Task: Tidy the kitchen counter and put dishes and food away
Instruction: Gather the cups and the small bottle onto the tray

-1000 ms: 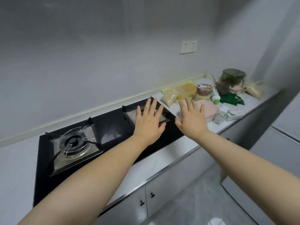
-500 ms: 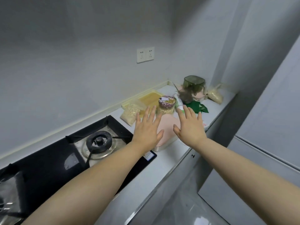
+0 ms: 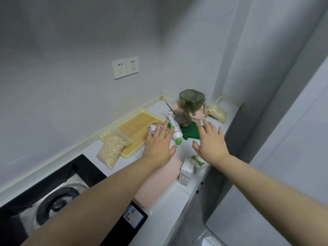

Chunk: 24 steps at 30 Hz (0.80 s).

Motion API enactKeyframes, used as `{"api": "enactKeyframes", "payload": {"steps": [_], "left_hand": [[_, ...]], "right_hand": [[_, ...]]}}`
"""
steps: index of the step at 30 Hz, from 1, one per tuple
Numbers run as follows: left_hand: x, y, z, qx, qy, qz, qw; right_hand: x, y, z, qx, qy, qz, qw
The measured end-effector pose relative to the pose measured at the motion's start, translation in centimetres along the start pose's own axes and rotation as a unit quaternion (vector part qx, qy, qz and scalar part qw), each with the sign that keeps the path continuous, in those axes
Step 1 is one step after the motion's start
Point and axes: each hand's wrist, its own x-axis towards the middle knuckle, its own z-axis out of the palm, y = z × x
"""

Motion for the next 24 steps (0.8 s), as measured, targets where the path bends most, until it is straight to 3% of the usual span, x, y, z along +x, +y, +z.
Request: {"api": "enactKeyframes", "payload": {"steps": [7,14,24], "left_hand": [[7.1,0.1,2.8,-0.013,-0.013,-0.025,1.0],[13.9,-1.1,5.2,0.002,-0.059,-0.105,0.993],[20.2,-2.6,6.9,0.017,-0.21,-0.189,0.959]], "right_hand": [[7.1,3.7,3.4,0.024,-0.016,-0.02,0.999],[15.5,6.2,6.7,0.064,-0.048,-0.059,0.995],[25.3,6.8,11.9,0.112,-0.134,-0.083,0.981]]}}
